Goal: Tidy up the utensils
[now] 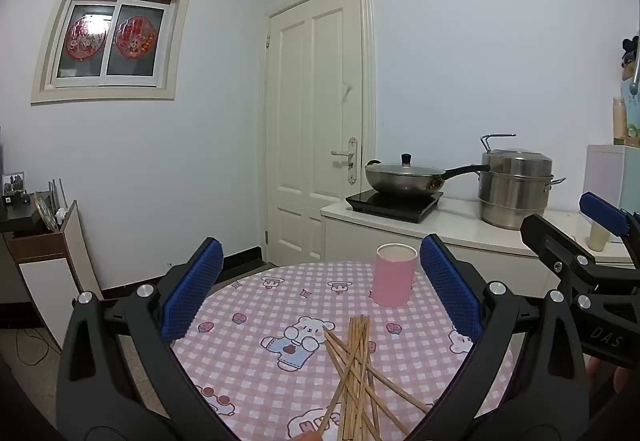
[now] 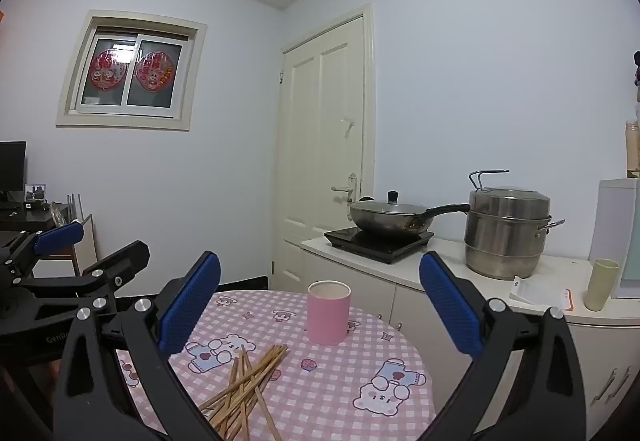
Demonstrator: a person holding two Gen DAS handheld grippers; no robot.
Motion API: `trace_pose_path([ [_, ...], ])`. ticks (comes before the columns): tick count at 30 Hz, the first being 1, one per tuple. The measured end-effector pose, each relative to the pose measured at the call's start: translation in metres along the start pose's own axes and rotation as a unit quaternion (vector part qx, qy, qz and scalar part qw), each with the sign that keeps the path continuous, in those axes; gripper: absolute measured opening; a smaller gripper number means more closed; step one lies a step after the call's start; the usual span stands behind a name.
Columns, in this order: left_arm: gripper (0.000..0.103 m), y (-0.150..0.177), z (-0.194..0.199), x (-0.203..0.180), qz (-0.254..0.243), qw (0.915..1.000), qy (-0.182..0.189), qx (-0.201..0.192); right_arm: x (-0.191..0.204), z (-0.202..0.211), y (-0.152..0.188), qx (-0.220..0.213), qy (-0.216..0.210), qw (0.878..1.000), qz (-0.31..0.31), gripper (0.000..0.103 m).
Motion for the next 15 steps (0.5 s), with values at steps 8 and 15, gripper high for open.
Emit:
trace_pose_path([
  [8,0.097,-0.0007,0.0014,-0.0016,-0.003,1.0000,-0.001,-0.001,-0.0020,0.0011,-0.0017,0.002,-0.003,1.000,-0.001,0.096],
  [15,0.097,0.0000,0.0001,-0.0001,0.001,1.0000,0.000,0.002,-0.0044,0.0001,-0.0022,0.007,0.005,1.000,0.001,0.096],
])
Point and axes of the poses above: each gripper's, at about its wrist camera, not at the fingertips, and z roughly against the way its jaws point, x to its left, y to its underside, the point moved 3 cm from there along -z, roughly the way its jaws point, and after that the axes turned 7 degrees about z, right-handed, at the moved point
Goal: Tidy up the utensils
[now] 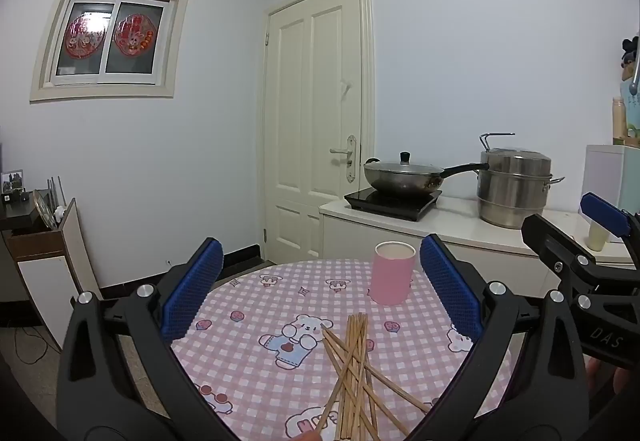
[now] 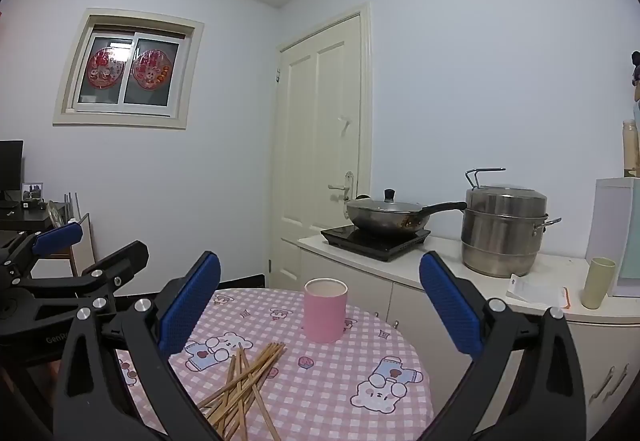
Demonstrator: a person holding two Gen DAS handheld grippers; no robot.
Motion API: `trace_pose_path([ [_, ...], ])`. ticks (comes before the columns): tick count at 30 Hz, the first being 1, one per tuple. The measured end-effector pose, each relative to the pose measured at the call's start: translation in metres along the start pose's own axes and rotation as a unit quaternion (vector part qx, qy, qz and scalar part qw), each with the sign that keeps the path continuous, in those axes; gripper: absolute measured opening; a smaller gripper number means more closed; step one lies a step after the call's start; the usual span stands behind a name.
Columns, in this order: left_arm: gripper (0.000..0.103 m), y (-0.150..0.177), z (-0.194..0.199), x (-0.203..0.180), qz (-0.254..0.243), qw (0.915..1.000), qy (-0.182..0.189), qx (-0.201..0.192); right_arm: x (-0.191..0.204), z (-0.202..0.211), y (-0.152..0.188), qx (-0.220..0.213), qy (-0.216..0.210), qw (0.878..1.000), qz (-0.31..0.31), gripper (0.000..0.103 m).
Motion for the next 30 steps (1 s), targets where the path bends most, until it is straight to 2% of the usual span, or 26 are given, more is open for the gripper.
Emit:
trace_pose_path([
  [30,0.097,0.010,0.000,-0.007,-0.001,1.0000,-0.001,0.004,0.001,-0.001,0.004,0.007,-0.001,1.000,-0.004,0.096],
])
Point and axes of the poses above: each gripper's, at about its wrist camera, not at the fingertips, and z roughly against the way its jaws point, x to its left, y to its underside, the point moved 3 cm from there along -z, roughly the way its jaws point, and after that the axes turned 7 degrees about z, right-handed, at the moved point
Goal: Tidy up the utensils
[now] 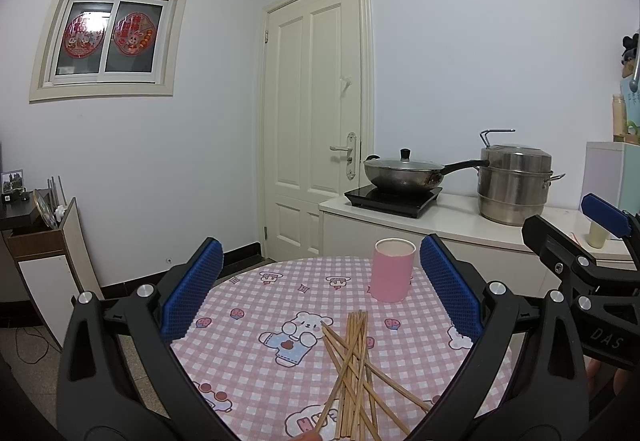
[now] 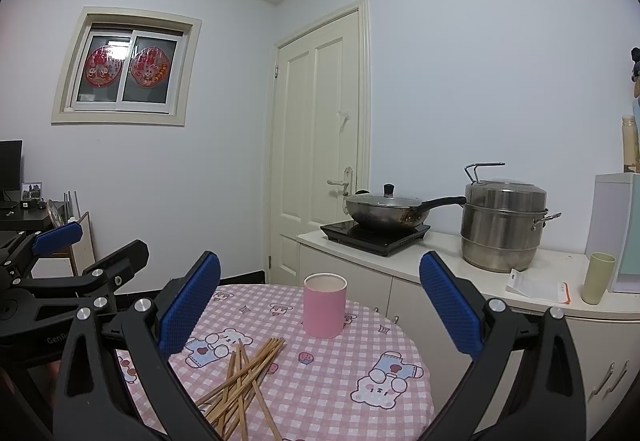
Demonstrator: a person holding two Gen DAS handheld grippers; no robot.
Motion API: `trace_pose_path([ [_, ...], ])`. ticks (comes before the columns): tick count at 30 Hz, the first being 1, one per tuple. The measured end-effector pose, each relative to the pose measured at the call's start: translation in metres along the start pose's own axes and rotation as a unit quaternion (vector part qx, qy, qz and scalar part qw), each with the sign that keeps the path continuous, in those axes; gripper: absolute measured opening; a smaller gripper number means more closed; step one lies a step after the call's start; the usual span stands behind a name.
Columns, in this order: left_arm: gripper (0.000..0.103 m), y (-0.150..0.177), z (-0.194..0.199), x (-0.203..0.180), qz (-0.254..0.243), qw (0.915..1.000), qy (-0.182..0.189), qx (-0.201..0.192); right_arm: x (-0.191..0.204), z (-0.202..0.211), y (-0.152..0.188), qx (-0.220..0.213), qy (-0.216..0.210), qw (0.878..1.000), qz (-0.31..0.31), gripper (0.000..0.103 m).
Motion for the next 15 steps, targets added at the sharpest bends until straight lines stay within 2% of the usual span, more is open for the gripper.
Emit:
trace_pose_path([
  [15,0.097,0.0074,-0.0060,0.0057,-0.001,1.0000,-0.002,0.001,0.0006,-0.0007,0.0017,0.002,0.000,1.000,0.000,0.096],
])
Point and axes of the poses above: each gripper's, at about its wrist camera, not at the fingertips, and z roughly against the way its jaws point, x to its left, y to its underside, the point moved 3 cm from there along -z, roughly the way its jaws point, and after that the axes turned 7 degrees about z, right-handed, at the moved point
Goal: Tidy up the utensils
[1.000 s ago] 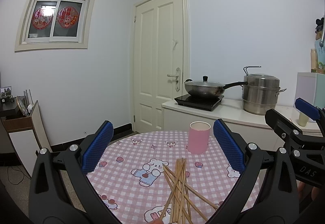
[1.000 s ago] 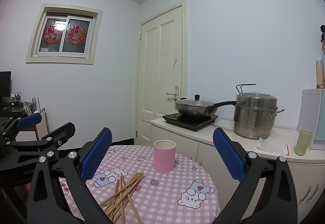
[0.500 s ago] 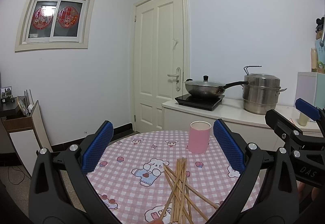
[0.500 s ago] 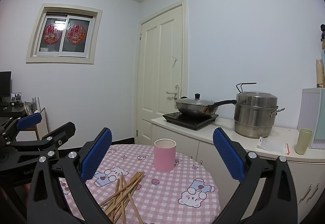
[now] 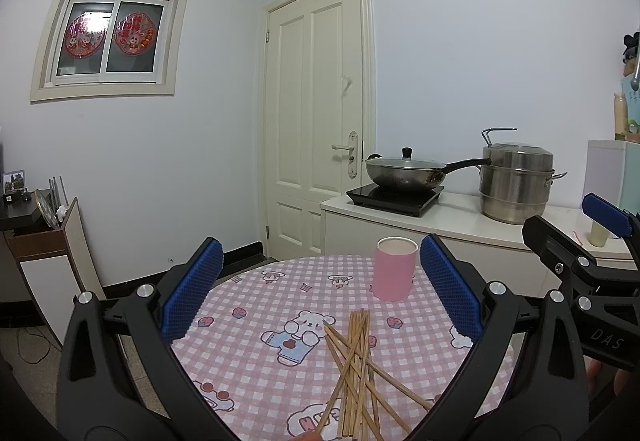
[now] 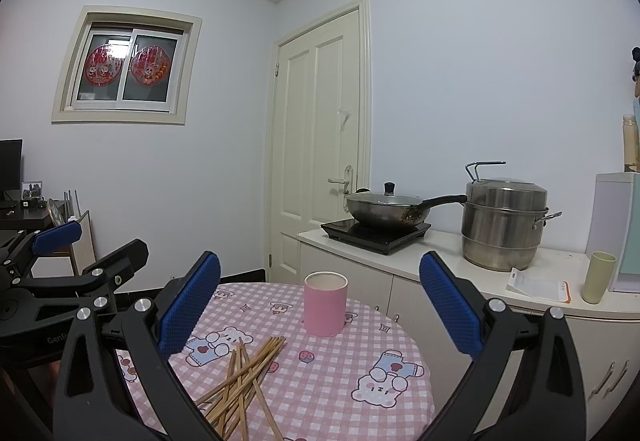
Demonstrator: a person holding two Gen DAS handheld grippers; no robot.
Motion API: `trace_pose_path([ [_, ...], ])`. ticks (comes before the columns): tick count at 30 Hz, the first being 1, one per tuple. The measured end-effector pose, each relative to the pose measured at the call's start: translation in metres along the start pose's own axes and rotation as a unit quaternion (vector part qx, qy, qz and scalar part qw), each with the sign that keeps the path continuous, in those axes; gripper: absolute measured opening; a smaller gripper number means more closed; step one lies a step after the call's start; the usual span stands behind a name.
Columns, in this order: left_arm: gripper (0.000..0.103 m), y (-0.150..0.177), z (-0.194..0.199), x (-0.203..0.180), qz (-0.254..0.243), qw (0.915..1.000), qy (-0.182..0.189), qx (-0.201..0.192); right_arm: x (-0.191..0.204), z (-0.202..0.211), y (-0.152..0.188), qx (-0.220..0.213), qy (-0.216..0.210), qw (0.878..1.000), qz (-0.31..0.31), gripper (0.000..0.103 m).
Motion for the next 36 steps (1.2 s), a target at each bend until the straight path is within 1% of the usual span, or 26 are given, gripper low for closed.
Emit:
trace_pose_path([
  [36,0.097,-0.0057,-0.0048,0.0027,0.000,0.9999,-0.005,0.010,0.0041,-0.0050,0.0016,0.008,0.000,1.000,0.005,0.096],
])
Point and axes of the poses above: each gripper's, at about its wrist camera, not at the fingertips, and z roughly against the way its jaws point, x to its left, y to its underside, the point moved 3 cm from there along -z, roughly the way its jaws point, and after that the axes turned 7 degrees about z, right-handed, at the moved point
